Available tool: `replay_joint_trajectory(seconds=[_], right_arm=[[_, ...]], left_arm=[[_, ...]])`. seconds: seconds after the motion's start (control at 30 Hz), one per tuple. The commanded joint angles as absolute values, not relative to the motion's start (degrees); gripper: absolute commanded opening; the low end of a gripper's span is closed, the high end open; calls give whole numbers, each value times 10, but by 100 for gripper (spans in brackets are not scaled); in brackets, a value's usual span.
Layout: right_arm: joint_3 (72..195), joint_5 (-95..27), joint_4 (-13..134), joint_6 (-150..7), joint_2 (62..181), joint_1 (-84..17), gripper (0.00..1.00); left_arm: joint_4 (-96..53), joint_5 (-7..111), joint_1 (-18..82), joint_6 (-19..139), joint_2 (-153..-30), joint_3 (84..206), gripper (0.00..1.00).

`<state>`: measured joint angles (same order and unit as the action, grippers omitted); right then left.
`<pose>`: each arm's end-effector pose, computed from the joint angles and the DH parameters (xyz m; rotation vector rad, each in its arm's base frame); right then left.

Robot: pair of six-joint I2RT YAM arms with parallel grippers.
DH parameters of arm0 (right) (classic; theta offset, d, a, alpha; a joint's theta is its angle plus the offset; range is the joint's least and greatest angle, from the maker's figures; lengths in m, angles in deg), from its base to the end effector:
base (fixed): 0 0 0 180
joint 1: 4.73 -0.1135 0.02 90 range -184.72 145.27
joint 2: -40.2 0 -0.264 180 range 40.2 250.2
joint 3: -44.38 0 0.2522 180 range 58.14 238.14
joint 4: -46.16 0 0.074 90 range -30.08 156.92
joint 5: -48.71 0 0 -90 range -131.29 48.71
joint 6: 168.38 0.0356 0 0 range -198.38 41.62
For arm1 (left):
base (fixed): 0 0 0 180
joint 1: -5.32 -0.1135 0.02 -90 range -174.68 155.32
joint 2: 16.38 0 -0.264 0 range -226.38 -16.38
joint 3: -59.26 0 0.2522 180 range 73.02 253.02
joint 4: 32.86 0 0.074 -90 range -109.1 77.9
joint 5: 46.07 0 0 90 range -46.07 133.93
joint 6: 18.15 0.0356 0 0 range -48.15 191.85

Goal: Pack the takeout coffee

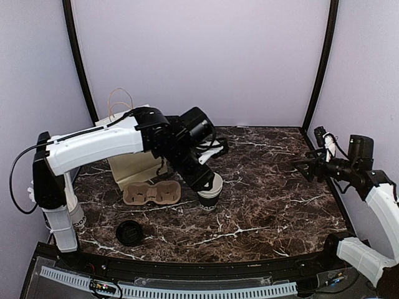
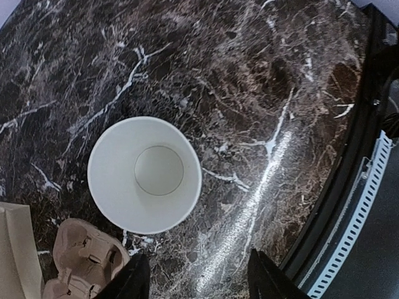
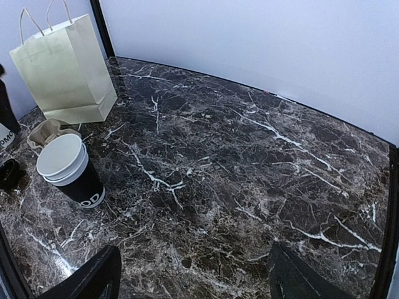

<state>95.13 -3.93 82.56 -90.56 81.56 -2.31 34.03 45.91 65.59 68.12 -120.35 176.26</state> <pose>0.1626 0.0148 0.2826 -0.5631 1.8910 0.4975 0.1944 -0.3428 0.3381 1.2359 2.2674 -0.4843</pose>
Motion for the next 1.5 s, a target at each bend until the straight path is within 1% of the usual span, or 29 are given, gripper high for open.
replay_joint_trajectory(seconds=[0.0,0.1,0.23,0.43,0.5,0.6,0.9,0.97,1.07,1.1,1.3,1.4,1.47], right_arm=[[942,-11,777,-910,803,-19,81],[940,-5,775,-911,801,-19,80],[939,1,776,-913,799,-19,79],[939,2,778,-915,796,-19,79],[939,1,780,-918,796,-19,79],[937,-1,780,-919,796,-19,79],[936,-3,781,-923,796,-19,79],[936,-4,781,-924,796,-19,79],[935,-5,781,-924,796,-19,79],[934,-5,780,-925,797,-19,79],[933,-8,779,-925,798,-18,79],[933,-8,779,-925,799,-19,79],[932,-7,779,-925,799,-19,79]], left_arm=[[442,399,644,594,-1266,1863,53],[467,415,621,552,-1311,1891,49],[458,428,594,535,-1328,1895,49],[447,438,579,535,-1343,1894,46],[442,448,575,539,-1346,1893,43],[436,460,571,544,-1352,1895,37],[436,466,566,559,-1374,1909,28],[440,456,566,560,-1381,1917,20],[446,447,565,564,-1385,1930,14],[447,447,565,565,-1386,1932,11],[448,450,566,575,-1389,1937,0],[451,450,566,578,-1389,1937,0],[451,447,566,578,-1389,1937,2]])
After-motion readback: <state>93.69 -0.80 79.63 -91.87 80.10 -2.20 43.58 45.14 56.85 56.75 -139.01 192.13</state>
